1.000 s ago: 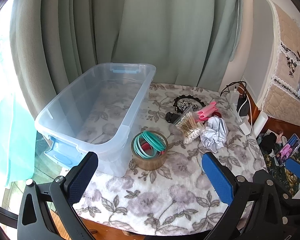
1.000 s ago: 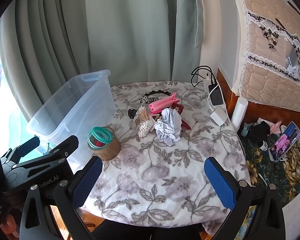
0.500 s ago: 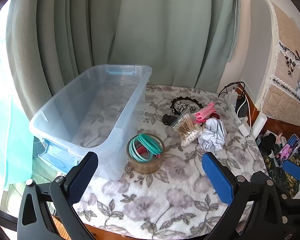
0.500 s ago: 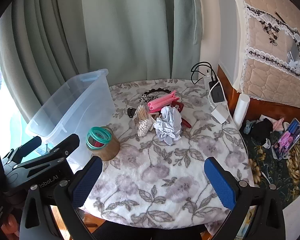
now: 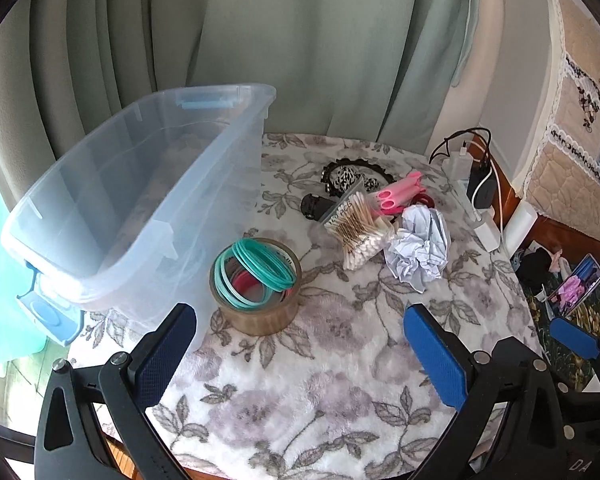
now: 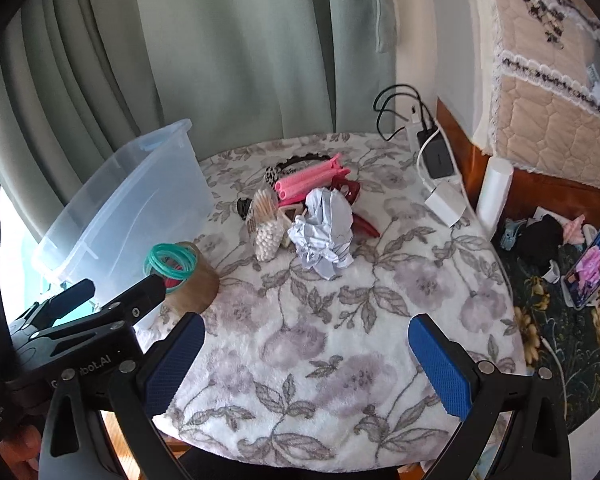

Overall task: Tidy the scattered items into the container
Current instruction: 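Grasp the teal hair bands with the left tool while the right tool grasps the crumpled white paper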

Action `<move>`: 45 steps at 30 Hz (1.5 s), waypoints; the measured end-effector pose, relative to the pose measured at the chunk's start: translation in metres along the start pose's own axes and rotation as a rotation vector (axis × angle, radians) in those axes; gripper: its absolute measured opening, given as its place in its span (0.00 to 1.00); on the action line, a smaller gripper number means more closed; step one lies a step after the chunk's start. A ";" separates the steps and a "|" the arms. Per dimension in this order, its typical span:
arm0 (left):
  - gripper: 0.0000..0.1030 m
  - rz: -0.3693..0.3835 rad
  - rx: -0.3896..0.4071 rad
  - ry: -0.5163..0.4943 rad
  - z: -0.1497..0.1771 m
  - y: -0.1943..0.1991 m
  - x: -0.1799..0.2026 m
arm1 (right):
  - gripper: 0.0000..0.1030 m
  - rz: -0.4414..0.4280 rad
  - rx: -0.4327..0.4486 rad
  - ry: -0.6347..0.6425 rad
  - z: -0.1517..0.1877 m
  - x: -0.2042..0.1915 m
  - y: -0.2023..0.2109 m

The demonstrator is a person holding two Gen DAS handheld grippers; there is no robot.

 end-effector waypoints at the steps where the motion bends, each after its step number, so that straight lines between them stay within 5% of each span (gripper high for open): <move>1: 1.00 -0.008 -0.016 0.001 0.002 -0.006 0.001 | 1.00 -0.003 -0.009 -0.003 0.001 0.003 -0.004; 10: 1.00 -0.050 -0.090 0.002 0.007 -0.049 0.007 | 1.00 -0.014 -0.081 -0.064 0.002 0.032 -0.043; 16: 0.98 -0.113 -0.074 0.124 0.002 -0.060 -0.015 | 1.00 -0.034 -0.091 -0.041 -0.005 0.031 -0.069; 23: 0.74 -0.169 -0.066 0.211 -0.006 -0.071 -0.026 | 0.99 -0.066 -0.101 -0.026 -0.010 0.028 -0.092; 33: 0.61 -0.209 -0.049 0.213 -0.011 -0.080 -0.031 | 0.99 -0.074 -0.068 0.017 -0.035 0.023 -0.124; 41: 0.60 -0.211 -0.052 0.175 -0.020 -0.089 -0.027 | 0.73 -0.103 -0.097 -0.064 -0.042 0.030 -0.154; 45: 0.44 -0.226 -0.064 0.184 -0.020 -0.089 -0.034 | 0.63 -0.133 -0.101 -0.091 -0.041 0.031 -0.156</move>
Point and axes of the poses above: each gripper's, at about its wrist camera, not at the fingertips, and y roughly against the way its jaws point, x to its right, z to its underside, the point moved 7 cm from there along -y, roughly the way its jaws point
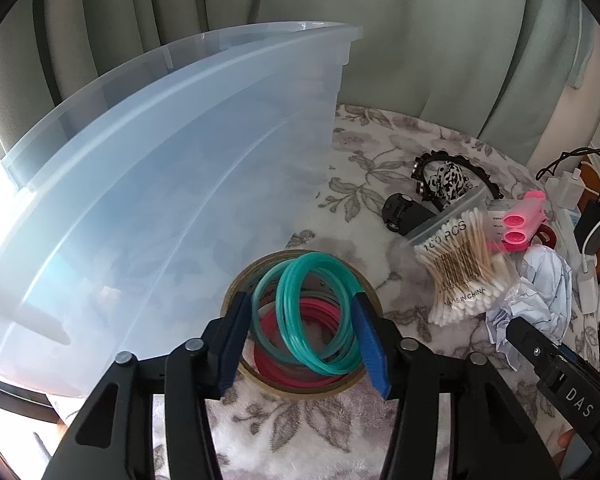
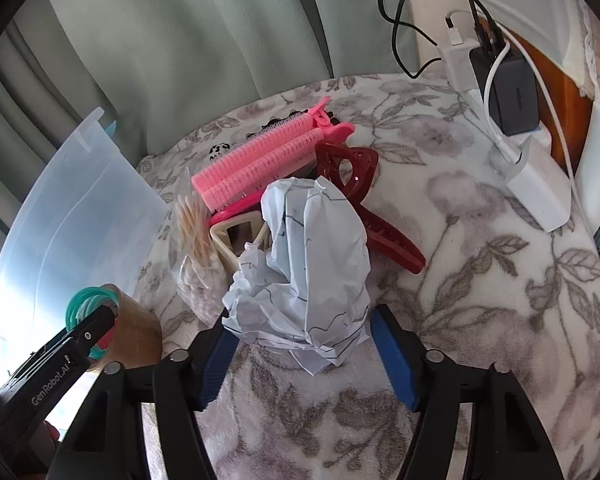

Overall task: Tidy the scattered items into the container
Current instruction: 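Grasp the teal hair bands with the left tool while the right tool grasps the crumpled white paper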

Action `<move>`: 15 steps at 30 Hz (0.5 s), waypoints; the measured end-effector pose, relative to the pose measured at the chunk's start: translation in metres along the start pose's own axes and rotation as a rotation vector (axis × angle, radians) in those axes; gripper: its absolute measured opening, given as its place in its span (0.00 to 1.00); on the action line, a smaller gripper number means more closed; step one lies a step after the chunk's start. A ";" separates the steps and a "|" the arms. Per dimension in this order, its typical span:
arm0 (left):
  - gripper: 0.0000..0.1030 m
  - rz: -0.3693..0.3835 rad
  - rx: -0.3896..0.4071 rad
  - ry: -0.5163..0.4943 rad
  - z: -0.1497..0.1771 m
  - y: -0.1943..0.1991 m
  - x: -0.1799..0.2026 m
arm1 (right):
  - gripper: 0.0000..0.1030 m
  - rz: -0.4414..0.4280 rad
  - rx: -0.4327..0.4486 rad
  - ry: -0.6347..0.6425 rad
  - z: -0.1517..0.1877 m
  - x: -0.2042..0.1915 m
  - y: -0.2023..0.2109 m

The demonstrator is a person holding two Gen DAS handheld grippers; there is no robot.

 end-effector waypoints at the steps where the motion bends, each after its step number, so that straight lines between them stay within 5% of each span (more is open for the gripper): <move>1: 0.39 0.003 -0.003 0.008 0.000 0.000 -0.002 | 0.59 0.000 0.004 -0.002 0.000 0.000 0.001; 8: 0.08 -0.029 0.003 -0.014 -0.001 0.004 -0.011 | 0.53 0.000 0.030 -0.015 -0.002 0.002 0.008; 15: 0.07 0.008 0.076 -0.038 -0.014 0.028 -0.009 | 0.40 0.003 0.094 -0.045 -0.009 0.008 0.033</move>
Point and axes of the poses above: each gripper's, at about its wrist camera, not at the fingertips, and y roughly against the way its jaws point, x to its right, z to its underside, the point moved 7 cm from there along -y, roughly the way its jaws point
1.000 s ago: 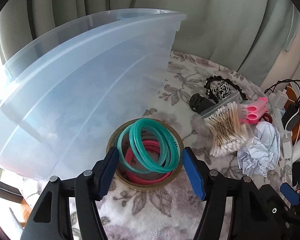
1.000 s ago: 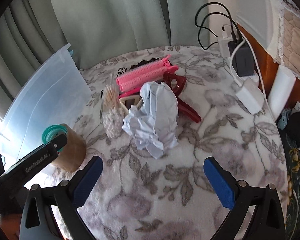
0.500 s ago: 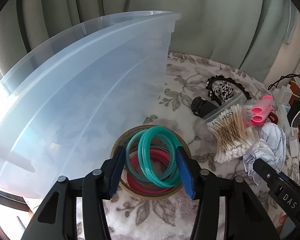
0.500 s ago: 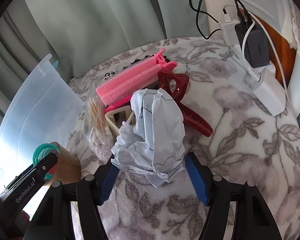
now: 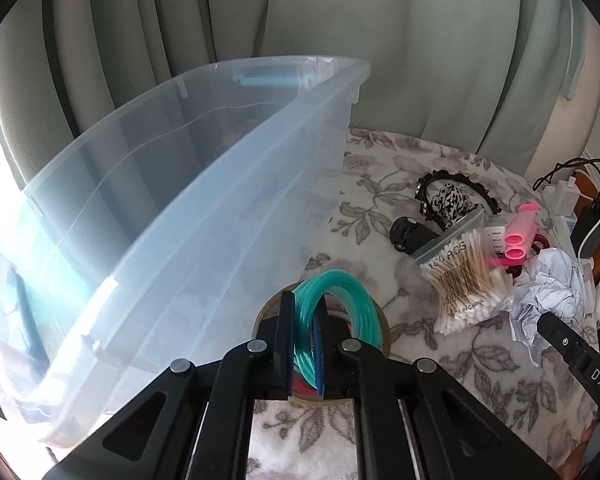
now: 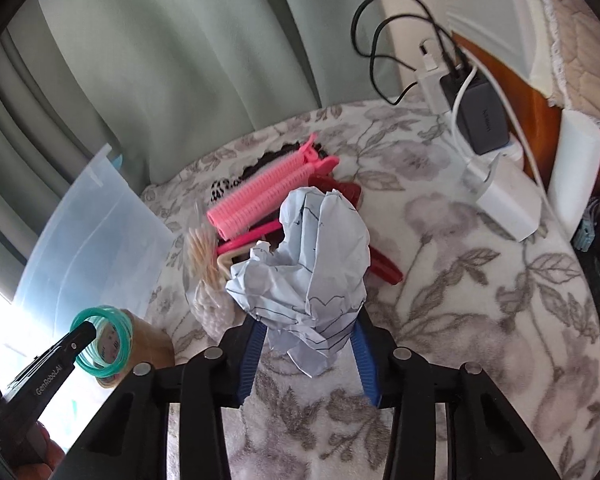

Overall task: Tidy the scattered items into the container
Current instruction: 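Lift the hair bands with the left tool while the right tool carries the paper over the clear box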

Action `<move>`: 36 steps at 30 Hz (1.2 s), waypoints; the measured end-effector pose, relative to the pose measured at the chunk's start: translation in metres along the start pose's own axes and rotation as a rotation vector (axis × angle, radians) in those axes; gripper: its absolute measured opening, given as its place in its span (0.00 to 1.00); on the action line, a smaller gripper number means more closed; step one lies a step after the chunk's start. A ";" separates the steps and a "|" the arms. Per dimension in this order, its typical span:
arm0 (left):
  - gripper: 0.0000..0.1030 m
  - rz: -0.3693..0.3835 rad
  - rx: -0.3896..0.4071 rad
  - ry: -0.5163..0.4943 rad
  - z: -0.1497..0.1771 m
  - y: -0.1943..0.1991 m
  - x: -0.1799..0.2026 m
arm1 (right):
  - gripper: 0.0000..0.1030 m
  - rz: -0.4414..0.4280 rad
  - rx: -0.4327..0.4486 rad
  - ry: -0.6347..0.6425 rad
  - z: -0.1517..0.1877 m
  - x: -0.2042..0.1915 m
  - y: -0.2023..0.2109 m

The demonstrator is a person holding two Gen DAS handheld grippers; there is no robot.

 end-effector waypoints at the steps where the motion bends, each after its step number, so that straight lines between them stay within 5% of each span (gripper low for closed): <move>1: 0.07 0.015 0.007 0.002 -0.002 0.004 0.001 | 0.40 -0.002 0.008 -0.004 -0.002 0.000 0.004; 14: 0.07 0.139 0.154 -0.040 -0.028 0.079 0.019 | 0.40 -0.016 0.141 -0.014 -0.008 -0.010 0.082; 36: 0.07 0.229 0.387 0.021 -0.081 0.189 -0.024 | 0.40 -0.034 0.287 0.067 -0.005 -0.067 0.173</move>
Point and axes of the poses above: each gripper's, at about its wrist camera, not at the fingertips, and y roughly against the way its jaws point, x to its right, z to its underside, the point moved 7 cm from there along -y, roughly the way its jaws point
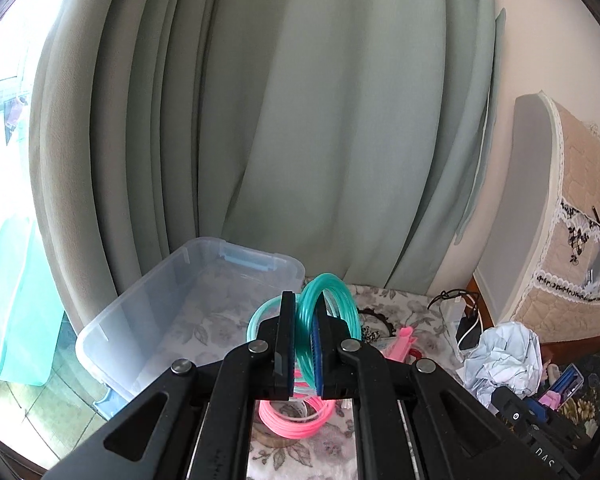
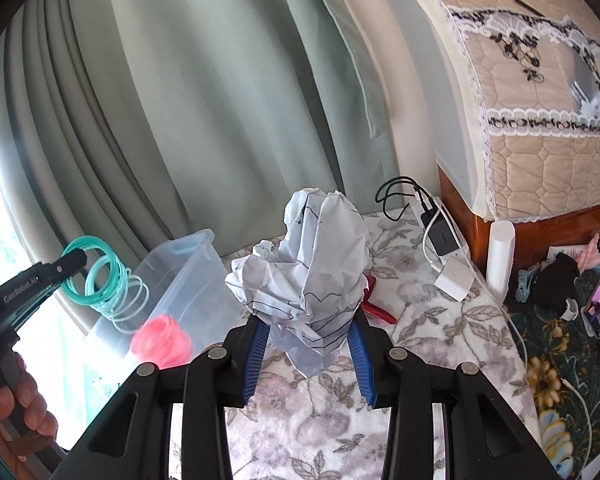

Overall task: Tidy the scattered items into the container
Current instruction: 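Lift the hair bands with the left tool while the right tool carries the paper over the clear box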

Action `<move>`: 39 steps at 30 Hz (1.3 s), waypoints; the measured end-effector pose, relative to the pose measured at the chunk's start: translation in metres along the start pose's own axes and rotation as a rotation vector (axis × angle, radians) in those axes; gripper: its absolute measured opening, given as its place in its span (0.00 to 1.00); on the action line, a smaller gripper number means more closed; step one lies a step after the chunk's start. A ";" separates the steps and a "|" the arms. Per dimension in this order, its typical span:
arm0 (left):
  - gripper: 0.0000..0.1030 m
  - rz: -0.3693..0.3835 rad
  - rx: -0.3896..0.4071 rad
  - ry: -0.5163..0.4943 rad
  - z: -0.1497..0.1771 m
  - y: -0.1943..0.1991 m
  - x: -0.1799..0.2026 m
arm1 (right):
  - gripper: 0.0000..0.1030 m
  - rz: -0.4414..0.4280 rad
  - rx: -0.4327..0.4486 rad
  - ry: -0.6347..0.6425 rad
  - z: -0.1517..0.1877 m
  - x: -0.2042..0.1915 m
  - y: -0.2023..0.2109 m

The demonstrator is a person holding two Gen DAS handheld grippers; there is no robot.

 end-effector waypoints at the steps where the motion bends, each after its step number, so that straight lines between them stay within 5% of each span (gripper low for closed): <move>1: 0.07 -0.005 0.010 0.008 -0.003 0.002 -0.005 | 0.40 -0.004 0.001 0.009 0.000 -0.004 0.001; 19: 0.07 -0.127 0.140 0.201 -0.054 0.010 -0.114 | 0.40 -0.089 -0.016 0.210 -0.019 -0.109 -0.018; 28: 0.07 -0.122 0.024 0.285 -0.011 -0.029 -0.144 | 0.40 -0.172 -0.089 0.330 -0.001 -0.180 -0.058; 39: 0.07 -0.099 -0.075 0.305 0.033 -0.055 -0.145 | 0.40 -0.192 -0.179 0.387 0.019 -0.205 -0.097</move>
Point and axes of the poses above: each gripper's, at about its wrist camera, not at the fingertips, and y roughly against the way its jaws point, x to its right, z to its underside, the point moved 7 cm from there along -y, roughly the way its jaws point
